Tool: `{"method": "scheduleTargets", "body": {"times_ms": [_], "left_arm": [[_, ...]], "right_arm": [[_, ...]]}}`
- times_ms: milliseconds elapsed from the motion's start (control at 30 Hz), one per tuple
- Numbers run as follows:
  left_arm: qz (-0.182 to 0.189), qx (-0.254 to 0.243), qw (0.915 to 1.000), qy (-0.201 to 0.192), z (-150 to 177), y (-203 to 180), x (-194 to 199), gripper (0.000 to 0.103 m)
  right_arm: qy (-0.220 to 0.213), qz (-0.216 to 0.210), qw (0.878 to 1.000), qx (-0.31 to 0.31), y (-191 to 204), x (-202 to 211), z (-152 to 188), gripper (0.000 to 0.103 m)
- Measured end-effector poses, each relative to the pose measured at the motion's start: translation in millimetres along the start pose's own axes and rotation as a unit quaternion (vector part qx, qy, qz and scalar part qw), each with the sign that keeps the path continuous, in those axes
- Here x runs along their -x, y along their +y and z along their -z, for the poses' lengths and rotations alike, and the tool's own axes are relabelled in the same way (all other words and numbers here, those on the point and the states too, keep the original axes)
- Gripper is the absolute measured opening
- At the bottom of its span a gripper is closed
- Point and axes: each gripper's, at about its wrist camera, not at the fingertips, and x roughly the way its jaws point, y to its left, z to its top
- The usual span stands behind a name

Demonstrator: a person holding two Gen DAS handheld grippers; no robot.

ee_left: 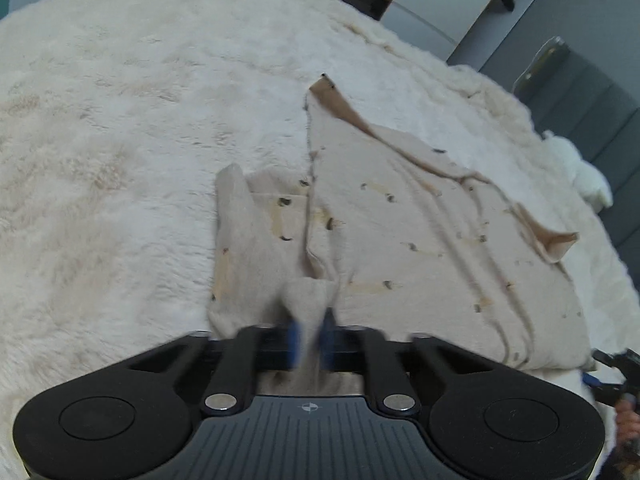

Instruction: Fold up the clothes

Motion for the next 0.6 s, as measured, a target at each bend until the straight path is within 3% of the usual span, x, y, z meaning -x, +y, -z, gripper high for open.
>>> {"method": "scheduleTargets", "body": {"times_ms": [33,67,133,200,267,333,367,433,500,600], "left_arm": [[0.002,0.011,0.9999,-0.011,0,4,11,0.003],[0.005,0.022,0.9995,-0.024,1,9,23,0.003],[0.009,0.04,0.9975,-0.057,6,18,53,0.003],[0.007,0.027,0.9994,-0.022,17,19,52,0.005],[-0.035,0.026,0.9989,0.017,29,22,43,0.004],[-0.032,0.072,0.9969,-0.002,39,34,51,0.005],[-0.032,0.109,0.9934,-0.015,44,42,60,0.007],[-0.051,0.131,0.9899,-0.015,52,46,72,0.008],[-0.043,0.145,0.9886,-0.002,58,46,80,0.025],[-0.007,0.149,0.9886,0.019,64,38,85,0.044]], "right_arm": [[-0.016,-0.008,1.0,-0.013,-1,0,-3,0.006],[-0.035,-0.016,0.999,-0.023,-1,4,-6,0.004],[-0.08,-0.04,0.996,-0.025,6,21,-10,0.003],[-0.103,-0.043,0.994,-0.007,12,32,-7,0.003],[-0.09,-0.01,0.996,0.001,9,26,-3,0.005],[-0.078,0.025,0.997,-0.008,0,20,0,0.008],[-0.084,0.025,0.996,-0.03,-9,22,2,0.009],[-0.101,0.027,0.994,-0.033,-15,28,5,0.012],[-0.125,0.058,0.99,-0.024,-18,36,8,0.013],[-0.154,0.068,0.985,-0.032,-31,56,9,0.014]]}}
